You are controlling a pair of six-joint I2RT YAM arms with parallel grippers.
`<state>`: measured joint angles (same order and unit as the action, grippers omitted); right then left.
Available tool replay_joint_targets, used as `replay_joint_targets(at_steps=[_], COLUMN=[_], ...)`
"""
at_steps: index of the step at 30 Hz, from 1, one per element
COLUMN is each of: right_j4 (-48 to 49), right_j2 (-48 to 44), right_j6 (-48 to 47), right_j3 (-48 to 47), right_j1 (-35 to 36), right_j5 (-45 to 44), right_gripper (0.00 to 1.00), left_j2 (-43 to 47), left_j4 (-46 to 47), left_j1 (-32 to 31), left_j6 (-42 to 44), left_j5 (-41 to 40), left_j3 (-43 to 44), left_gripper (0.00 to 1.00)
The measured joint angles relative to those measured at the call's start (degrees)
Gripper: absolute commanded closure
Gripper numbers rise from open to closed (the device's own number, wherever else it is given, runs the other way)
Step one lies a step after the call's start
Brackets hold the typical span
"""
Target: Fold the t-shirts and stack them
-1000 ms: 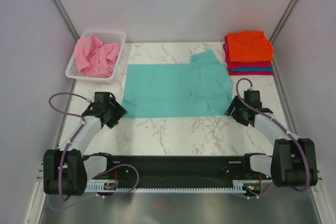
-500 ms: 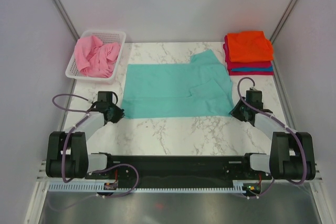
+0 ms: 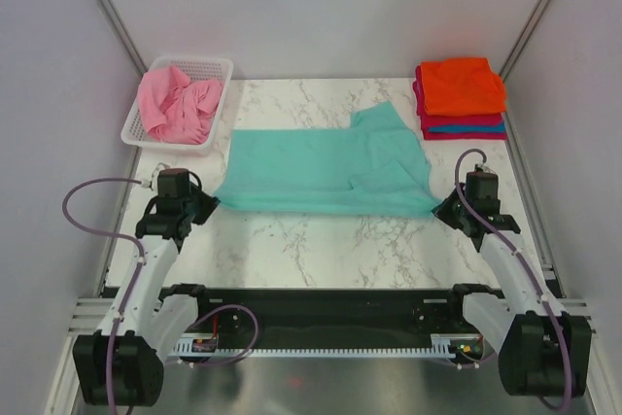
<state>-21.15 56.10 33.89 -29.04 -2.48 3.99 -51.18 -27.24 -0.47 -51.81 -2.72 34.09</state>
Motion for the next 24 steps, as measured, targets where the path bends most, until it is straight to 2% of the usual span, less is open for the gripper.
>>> replay_joint_targets(at_steps=[4,7,10,11,13,14,15,17,18,21,24], right_j4=[-5.0,-8.7,-11.5,-12.4,-14.4,-15.5,-16.7,-19.3,-20.5,-24.1,-22.8], right_j2=[-6.0,-9.4,-13.0,-14.3,-17.4,-19.0,-20.5,-23.3,-24.5,-27.5,-27.4], right_j6=[2.7,6.3,9.8,10.8,13.0,14.1,15.2,16.3,16.6,16.5,14.0], right_j3=[0.0,0.1,0.7,1.1,2.2,2.7,3.0,3.1,3.0,1.0,-3.5], right_j1=[0.0,0.0,0.0,0.0,0.0,0.0,-0.1,-0.1,-0.1,-0.2,-0.3], right_j5=[-0.3,-0.3,-0.3,-0.3,-0.3,-0.3,-0.2,-0.2,-0.3,-0.4,1.9], right_gripper=[1.00,0.91,0.67,0.61,0.41,0.26,0.20,0.15,0.15,0.15,0.16], left_j2=[5.8,10.9,15.9,17.1,18.7,19.4,20.0,21.3,21.9,23.5,23.5], left_j4=[-6.6,-12.2,-17.2,-19.0,-21.8,-23.0,-24.1,-26.8,-27.9,-31.7,-32.7], left_j1=[0.0,0.0,0.0,0.0,0.0,0.0,0.0,0.0,0.0,0.0,0.0], left_j6=[0.0,0.0,-0.2,-0.4,-0.7,-0.9,-1.1,-1.4,-1.4,-1.2,1.6], left_j5=[0.1,0.0,0.3,0.5,1.3,1.8,2.2,3.1,3.4,3.4,3.4], left_j3=[0.4,0.4,0.7,1.2,2.4,3.2,3.8,5.0,5.6,8.5,12.8], left_gripper=[0.98,0.93,0.80,0.71,0.56,0.47,0.35,0.25,0.24,0.23,0.25])
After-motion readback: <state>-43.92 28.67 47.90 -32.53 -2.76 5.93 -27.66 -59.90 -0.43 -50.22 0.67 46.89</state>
